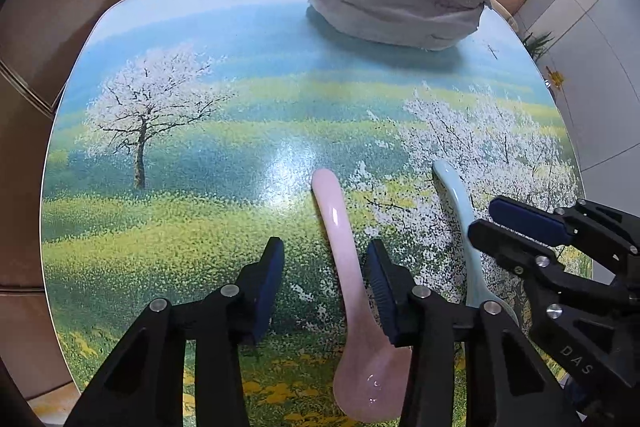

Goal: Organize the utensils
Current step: 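Lower the left tool onto the pink spoon while the right tool lowers onto the light-blue spoon, then close the left gripper on the pink spoon handle while the right gripper closes on the light-blue spoon, then lift the pink spoon toward the wire holder while the right tool carries the light-blue spoon there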

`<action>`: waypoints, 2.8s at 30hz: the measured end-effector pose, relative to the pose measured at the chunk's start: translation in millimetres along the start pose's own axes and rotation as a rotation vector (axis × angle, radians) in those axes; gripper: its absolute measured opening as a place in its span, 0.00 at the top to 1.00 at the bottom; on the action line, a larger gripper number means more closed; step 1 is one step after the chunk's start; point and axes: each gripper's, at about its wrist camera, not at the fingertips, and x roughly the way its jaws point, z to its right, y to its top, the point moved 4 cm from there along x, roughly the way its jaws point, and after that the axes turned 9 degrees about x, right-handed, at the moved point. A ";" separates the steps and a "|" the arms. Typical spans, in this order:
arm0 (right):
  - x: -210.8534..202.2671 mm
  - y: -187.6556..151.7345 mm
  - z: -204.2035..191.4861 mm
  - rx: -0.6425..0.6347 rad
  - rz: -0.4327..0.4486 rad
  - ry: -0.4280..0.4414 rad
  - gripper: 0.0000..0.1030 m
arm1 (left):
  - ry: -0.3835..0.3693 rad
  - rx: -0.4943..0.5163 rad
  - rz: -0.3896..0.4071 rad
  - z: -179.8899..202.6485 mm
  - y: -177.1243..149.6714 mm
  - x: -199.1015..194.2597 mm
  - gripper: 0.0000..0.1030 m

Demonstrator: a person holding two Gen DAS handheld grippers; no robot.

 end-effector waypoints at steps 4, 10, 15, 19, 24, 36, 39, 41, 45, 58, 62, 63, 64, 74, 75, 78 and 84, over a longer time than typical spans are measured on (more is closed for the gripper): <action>11.0 1.2 -7.7 -0.007 -0.011 0.000 0.79 | 0.000 0.016 0.002 2.3 4.6 2.5 0.70; 25.3 4.8 -17.1 -0.019 -0.028 -0.006 0.79 | -0.001 0.045 0.006 6.9 7.9 5.6 0.81; 32.1 4.3 -17.8 -0.013 -0.042 -0.003 0.80 | -0.009 0.052 0.010 5.5 8.0 4.2 0.82; 35.7 5.8 -19.5 -0.012 -0.040 -0.005 0.81 | -0.016 0.040 0.014 -1.2 3.1 0.8 0.86; 30.7 3.8 -11.1 0.012 -0.030 0.019 0.86 | -0.031 0.025 0.021 -5.9 -1.2 -1.0 0.89; -6.4 -7.7 -3.4 0.028 0.068 0.055 0.89 | -0.024 0.024 0.102 -11.0 -17.3 -29.1 0.89; -18.7 -13.9 -4.1 0.025 0.103 0.064 0.89 | -0.028 0.023 0.132 -11.0 -22.8 -38.4 0.89; -28.2 -19.0 -2.6 0.022 0.123 0.068 0.89 | -0.023 0.024 0.154 -10.1 -27.2 -46.3 0.89; -45.7 -28.7 -4.2 0.016 0.165 0.069 0.90 | -0.015 0.020 0.188 -13.4 -34.6 -59.6 0.89; -93.1 -66.2 -16.2 0.003 0.280 0.064 0.90 | -0.012 0.019 0.314 -2.7 -67.8 -98.2 0.89; -103.4 -75.0 -21.2 0.002 0.309 0.057 0.90 | -0.014 0.021 0.342 -1.7 -77.1 -108.0 0.89; -106.9 -77.7 -22.5 0.000 0.317 0.053 0.90 | -0.012 0.023 0.348 -1.1 -79.1 -110.0 0.89; -109.1 -78.7 -24.1 0.000 0.323 0.052 0.90 | -0.011 0.024 0.352 -0.9 -80.2 -110.7 0.89; -123.6 -81.6 -30.9 -0.004 0.366 0.043 0.90 | -0.012 0.019 0.389 2.4 -87.8 -124.2 0.89; -125.3 -81.8 -31.4 -0.004 0.370 0.043 0.90 | -0.012 0.019 0.392 2.0 -88.0 -125.3 0.89; -130.5 -81.9 -31.5 -0.003 0.382 0.044 0.90 | -0.013 0.019 0.403 2.8 -89.2 -131.0 0.89; -143.0 -81.0 -31.6 -0.004 0.411 0.042 0.90 | -0.015 0.024 0.430 5.3 -90.8 -145.7 0.89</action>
